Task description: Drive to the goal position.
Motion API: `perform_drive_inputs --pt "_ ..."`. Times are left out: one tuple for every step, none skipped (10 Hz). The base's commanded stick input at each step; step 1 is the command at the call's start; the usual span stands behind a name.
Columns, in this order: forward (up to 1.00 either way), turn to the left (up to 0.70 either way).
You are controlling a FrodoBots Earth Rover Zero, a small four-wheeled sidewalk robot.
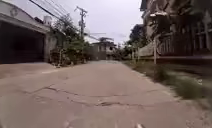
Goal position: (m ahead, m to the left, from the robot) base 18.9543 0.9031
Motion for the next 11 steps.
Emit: perform_drive_inputs --pt "1.0 0.03" --pt "1.0 0.03" --pt "1.0 0.03" --pt "1.0 0.03" --pt "1.0 0.03" --pt "1.0 0.03" --pt "1.0 0.03" --pt "1.0 0.03" --pt "1.0 0.03" --pt "1.0 0.03" --pt "1.0 0.03"
